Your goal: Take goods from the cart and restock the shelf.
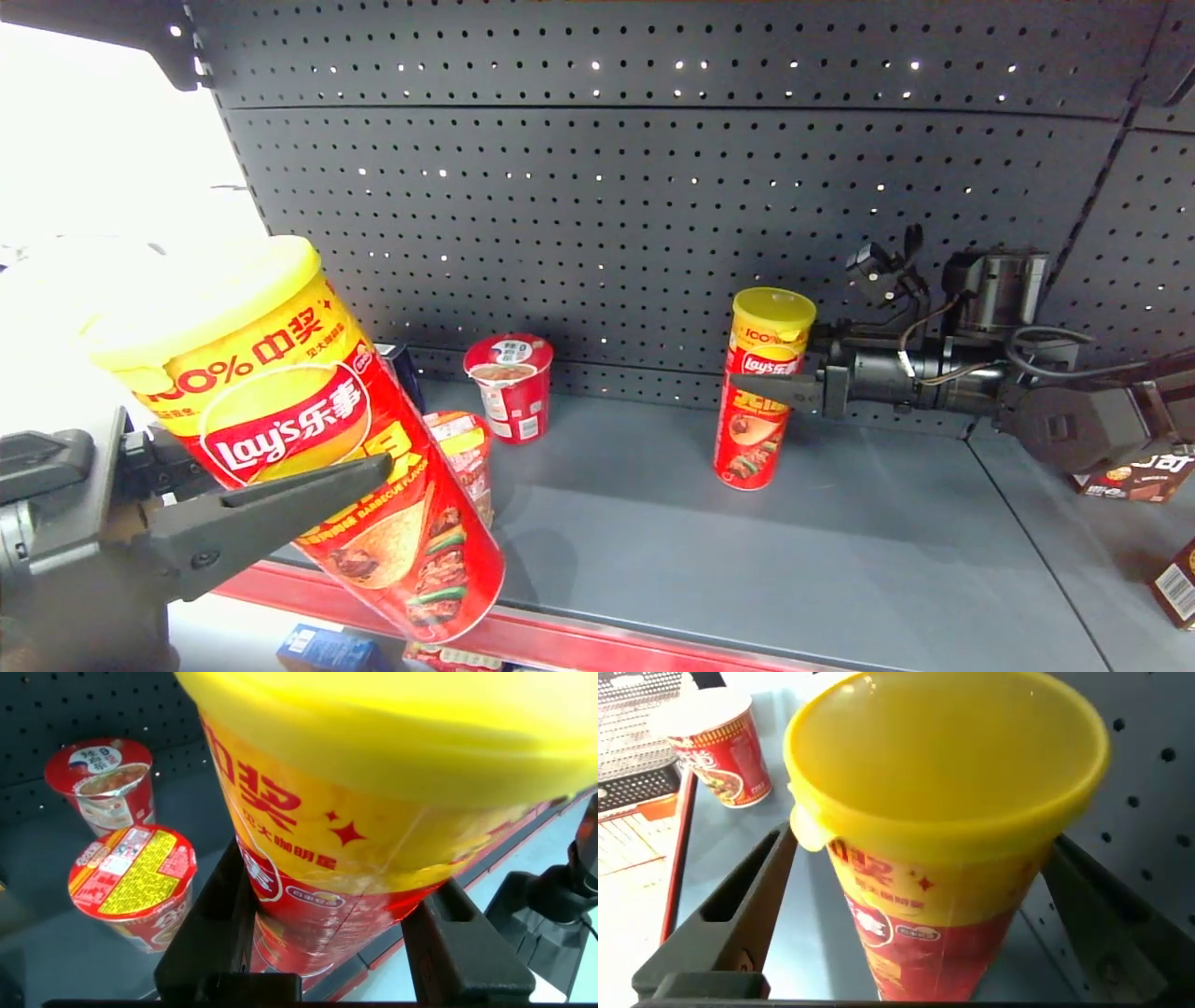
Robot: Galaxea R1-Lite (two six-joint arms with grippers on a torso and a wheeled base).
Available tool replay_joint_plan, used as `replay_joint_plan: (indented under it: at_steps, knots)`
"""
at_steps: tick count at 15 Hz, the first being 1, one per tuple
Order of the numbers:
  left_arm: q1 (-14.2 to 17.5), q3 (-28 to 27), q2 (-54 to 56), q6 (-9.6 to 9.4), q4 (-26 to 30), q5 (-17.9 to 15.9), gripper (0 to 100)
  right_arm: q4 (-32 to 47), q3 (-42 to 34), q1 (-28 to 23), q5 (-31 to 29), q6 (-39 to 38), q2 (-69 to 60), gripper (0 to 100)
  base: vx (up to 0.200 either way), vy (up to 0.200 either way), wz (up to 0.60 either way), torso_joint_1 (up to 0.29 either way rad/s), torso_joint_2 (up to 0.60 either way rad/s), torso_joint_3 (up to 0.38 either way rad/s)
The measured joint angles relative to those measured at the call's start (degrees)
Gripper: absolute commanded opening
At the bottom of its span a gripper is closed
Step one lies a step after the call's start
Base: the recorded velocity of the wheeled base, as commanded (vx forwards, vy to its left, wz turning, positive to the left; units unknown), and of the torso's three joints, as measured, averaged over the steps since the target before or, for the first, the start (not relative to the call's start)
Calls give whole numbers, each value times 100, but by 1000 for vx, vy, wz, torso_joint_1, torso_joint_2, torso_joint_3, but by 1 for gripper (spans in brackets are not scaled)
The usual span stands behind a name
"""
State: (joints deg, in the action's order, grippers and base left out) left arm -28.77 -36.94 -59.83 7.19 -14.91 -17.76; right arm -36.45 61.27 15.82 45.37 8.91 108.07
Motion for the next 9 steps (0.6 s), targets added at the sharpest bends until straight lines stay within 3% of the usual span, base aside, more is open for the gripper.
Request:
replay_joint_plan:
  at_steps: [2,3,9]
  knots:
    - [-4,21,-20,-6,-9,-5,0,-91,2,27,-2,-2,50,100,0,0,0,0,0,0]
    - [-4,26,-28,-9,-9,-5,0,-110,-2,40,-9,0,67,0,0,0,0,0,0,0]
    - [-6,34,-59,-28,-9,-9,0,-202,-155,82,-60,1,-85,0,0,0,0,0,0,0]
